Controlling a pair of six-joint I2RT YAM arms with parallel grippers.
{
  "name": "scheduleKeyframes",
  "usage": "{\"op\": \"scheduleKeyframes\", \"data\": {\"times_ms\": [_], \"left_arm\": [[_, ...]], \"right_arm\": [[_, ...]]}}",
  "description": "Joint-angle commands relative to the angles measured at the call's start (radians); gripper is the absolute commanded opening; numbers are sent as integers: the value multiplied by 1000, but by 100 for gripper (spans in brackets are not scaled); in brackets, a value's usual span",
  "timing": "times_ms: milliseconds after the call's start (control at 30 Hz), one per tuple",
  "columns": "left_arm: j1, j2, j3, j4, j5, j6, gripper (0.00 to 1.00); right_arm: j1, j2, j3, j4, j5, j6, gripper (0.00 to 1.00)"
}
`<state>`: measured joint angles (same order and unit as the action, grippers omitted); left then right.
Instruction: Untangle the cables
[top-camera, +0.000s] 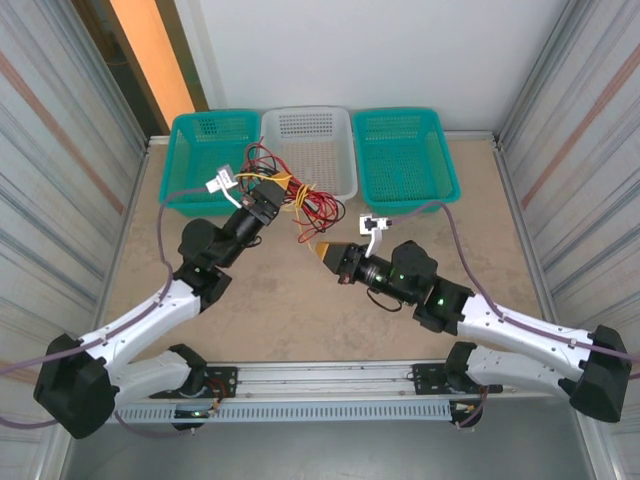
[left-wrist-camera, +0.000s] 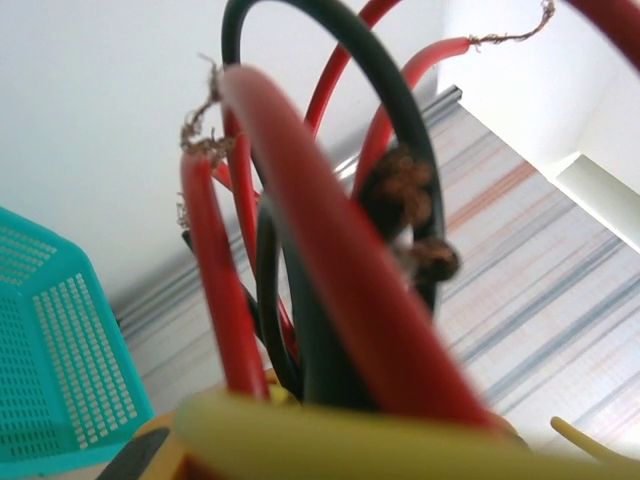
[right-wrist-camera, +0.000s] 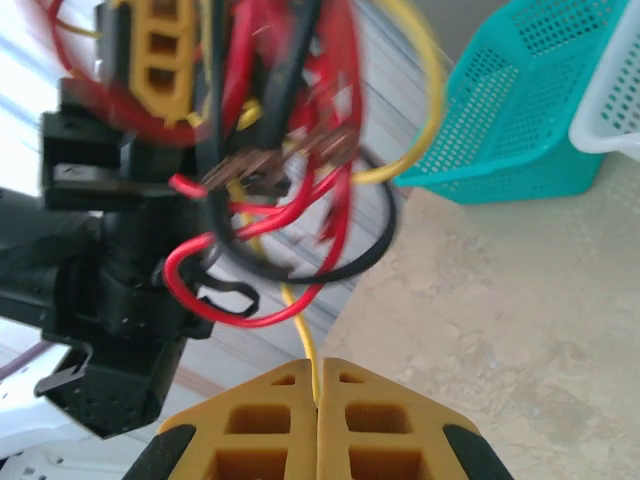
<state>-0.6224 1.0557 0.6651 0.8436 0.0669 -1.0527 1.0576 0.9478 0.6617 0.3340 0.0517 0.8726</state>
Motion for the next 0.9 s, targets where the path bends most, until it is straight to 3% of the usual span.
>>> {"op": "scheduleKeyframes", "data": {"times_ms": [0, 400, 533, 867], "left_arm": [[7, -40, -15, 88, -194, 62, 0], [-3, -14, -58, 124, -320, 34, 0], [-5, -9, -63, 117, -314, 48, 0], [-8, -80, -185, 52, -295, 84, 0]], "right_arm": [[84, 2, -1, -69, 120, -84, 0], [224, 203, 184, -149, 103, -221, 0], [271, 241, 266, -174, 115, -284, 0], [228, 186, 556, -462, 240, -481, 0]]}}
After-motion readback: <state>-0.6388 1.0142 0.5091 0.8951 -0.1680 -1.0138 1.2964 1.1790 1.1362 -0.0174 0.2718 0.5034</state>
